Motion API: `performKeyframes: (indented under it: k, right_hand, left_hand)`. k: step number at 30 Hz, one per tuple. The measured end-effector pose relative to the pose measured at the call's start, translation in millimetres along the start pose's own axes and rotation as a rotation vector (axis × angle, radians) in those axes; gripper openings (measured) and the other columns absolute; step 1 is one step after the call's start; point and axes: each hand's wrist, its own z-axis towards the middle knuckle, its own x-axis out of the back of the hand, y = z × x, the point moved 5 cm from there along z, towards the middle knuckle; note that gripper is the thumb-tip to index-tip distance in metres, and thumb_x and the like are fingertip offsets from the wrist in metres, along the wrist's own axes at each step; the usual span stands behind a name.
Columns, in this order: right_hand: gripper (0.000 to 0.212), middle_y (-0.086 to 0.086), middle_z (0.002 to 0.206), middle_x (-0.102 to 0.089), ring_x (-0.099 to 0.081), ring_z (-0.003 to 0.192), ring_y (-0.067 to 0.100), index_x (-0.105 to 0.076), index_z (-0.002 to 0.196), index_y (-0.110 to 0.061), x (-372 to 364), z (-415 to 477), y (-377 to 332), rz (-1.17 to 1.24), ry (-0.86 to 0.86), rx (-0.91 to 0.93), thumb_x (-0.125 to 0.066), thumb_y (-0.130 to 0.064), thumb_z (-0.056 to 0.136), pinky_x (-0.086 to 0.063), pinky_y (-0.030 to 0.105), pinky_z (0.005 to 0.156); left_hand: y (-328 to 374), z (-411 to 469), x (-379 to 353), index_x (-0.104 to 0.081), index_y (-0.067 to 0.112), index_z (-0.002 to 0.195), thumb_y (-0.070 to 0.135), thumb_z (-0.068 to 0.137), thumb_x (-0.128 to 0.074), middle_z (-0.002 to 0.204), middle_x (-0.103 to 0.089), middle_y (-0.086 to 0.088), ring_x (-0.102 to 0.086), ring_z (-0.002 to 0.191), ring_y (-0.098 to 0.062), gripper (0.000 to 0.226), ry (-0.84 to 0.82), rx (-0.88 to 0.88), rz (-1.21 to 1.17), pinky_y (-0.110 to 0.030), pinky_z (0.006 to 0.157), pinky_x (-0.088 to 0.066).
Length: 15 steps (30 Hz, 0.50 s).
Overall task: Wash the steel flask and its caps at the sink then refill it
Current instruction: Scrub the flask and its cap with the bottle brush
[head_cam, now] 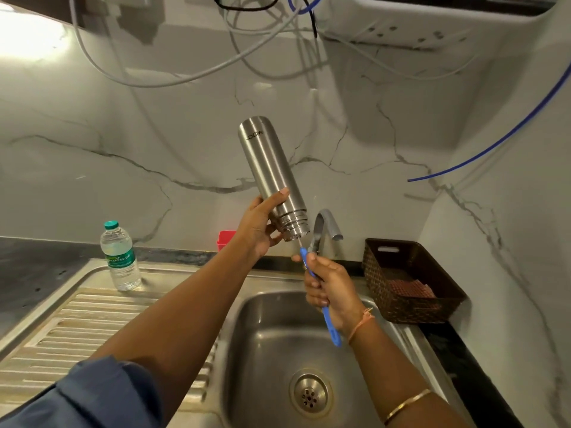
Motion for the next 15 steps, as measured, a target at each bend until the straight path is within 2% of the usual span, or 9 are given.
performKeyframes:
  k: [2, 4, 5, 6, 7, 8, 10, 13, 15]
  right_hand:
    - [0.023, 0.002, 0.057, -0.043, -0.037, 0.046, 0.009, -0.066, 0.103, -0.009, 0.5, -1.1, -5.7, -0.293, 0.116, 0.196, -0.055, -0.027, 0.093, -0.033, 0.021, 0.042]
    - [0.02, 0.002, 0.07, -0.055, -0.051, 0.059, 0.012, -0.064, 0.101, -0.015, 2.1, -4.7, -17.6, -1.003, 0.38, 0.535, -0.057, -0.031, 0.091, -0.042, 0.024, 0.052]
    - [0.019, 0.002, 0.074, -0.06, -0.056, 0.059, 0.014, -0.065, 0.101, -0.013, 0.9, -7.7, -19.3, -1.324, 0.512, 0.687, -0.057, -0.028, 0.091, -0.043, 0.024, 0.051]
    - [0.016, 0.003, 0.074, -0.063, -0.058, 0.055, 0.015, -0.066, 0.098, -0.011, -0.4, -12.0, -21.4, -1.486, 0.614, 0.821, -0.06, -0.023, 0.089, -0.041, 0.022, 0.046]
    - [0.013, 0.004, 0.072, -0.065, -0.058, 0.051, 0.016, -0.067, 0.095, -0.009, -1.6, -14.9, -22.4, -1.525, 0.665, 0.885, -0.065, -0.018, 0.086, -0.037, 0.02, 0.043]
    - [0.01, 0.004, 0.071, -0.065, -0.057, 0.049, 0.017, -0.068, 0.092, -0.008, -2.7, -16.1, -23.8, -1.483, 0.658, 0.88, -0.067, -0.015, 0.085, -0.033, 0.018, 0.044]
    - [0.016, 0.0, 0.07, -0.062, -0.055, 0.054, 0.013, -0.067, 0.087, -0.01, -0.4, -9.0, -26.3, -1.147, 0.548, 0.726, -0.057, -0.02, 0.093, -0.033, 0.017, 0.049]
    - [0.026, -0.001, 0.057, -0.048, -0.041, 0.041, 0.004, -0.065, 0.086, -0.008, 5.0, 6.7, -12.4, -0.231, 0.203, 0.159, -0.049, -0.026, 0.096, -0.033, 0.016, 0.04]
    - [0.029, -0.001, 0.051, -0.041, -0.03, 0.032, 0.003, -0.062, 0.092, -0.004, -0.2, 4.3, -6.0, 0.2, 0.011, -0.105, -0.045, -0.027, 0.097, -0.026, 0.014, 0.031]
  left_hand:
    - [0.8, -0.1, 0.3, -0.054, 0.021, 0.12, 0.035, 0.076, -0.074, 0.103, -0.062, -0.002, -0.059, 0.097, -0.022, 0.05, 0.019, -0.037, 0.039, -0.043, 0.09, -0.05]
    - [2.7, -0.5, -0.3, -0.055, 0.022, 0.118, 0.036, 0.075, -0.076, 0.102, -0.064, 0.001, -0.06, 0.096, -0.02, 0.05, 0.051, -0.069, 0.06, -0.04, 0.088, -0.05]
    - [2.3, -1.2, -1.5, -0.055, 0.023, 0.116, 0.035, 0.074, -0.077, 0.102, -0.064, 0.001, -0.06, 0.095, -0.019, 0.049, 0.063, -0.078, 0.056, -0.039, 0.089, -0.05]
    - [1.2, -2.9, -3.5, -0.055, 0.023, 0.116, 0.034, 0.075, -0.077, 0.101, -0.065, 0.001, -0.061, 0.095, -0.019, 0.048, 0.068, -0.082, 0.045, -0.039, 0.089, -0.05]
    - [-1.2, -4.6, -5.7, -0.055, 0.022, 0.115, 0.033, 0.075, -0.076, 0.1, -0.065, 0.001, -0.061, 0.093, -0.018, 0.046, 0.068, -0.084, 0.036, -0.039, 0.089, -0.049]
    - [-4.5, -6.2, -7.7, -0.055, 0.022, 0.114, 0.033, 0.076, -0.076, 0.098, -0.065, 0.001, -0.061, 0.092, -0.017, 0.045, 0.065, -0.08, 0.032, -0.039, 0.089, -0.049]
    - [-11.8, -9.3, -10.5, -0.056, 0.021, 0.108, 0.034, 0.077, -0.074, 0.097, -0.064, 0.0, -0.06, 0.093, -0.019, 0.038, 0.043, -0.051, 0.028, -0.042, 0.091, -0.049]
    - [-15.6, -10.1, -9.6, -0.056, 0.022, 0.103, 0.037, 0.078, -0.073, 0.102, -0.062, -0.004, -0.059, 0.1, -0.024, 0.034, 0.003, 0.014, 0.014, -0.048, 0.096, -0.048]
    - [-15.5, -9.8, -8.6, -0.056, 0.023, 0.102, 0.037, 0.078, -0.072, 0.104, -0.061, -0.005, -0.058, 0.102, -0.025, 0.031, -0.02, 0.031, -0.007, -0.049, 0.097, -0.047]
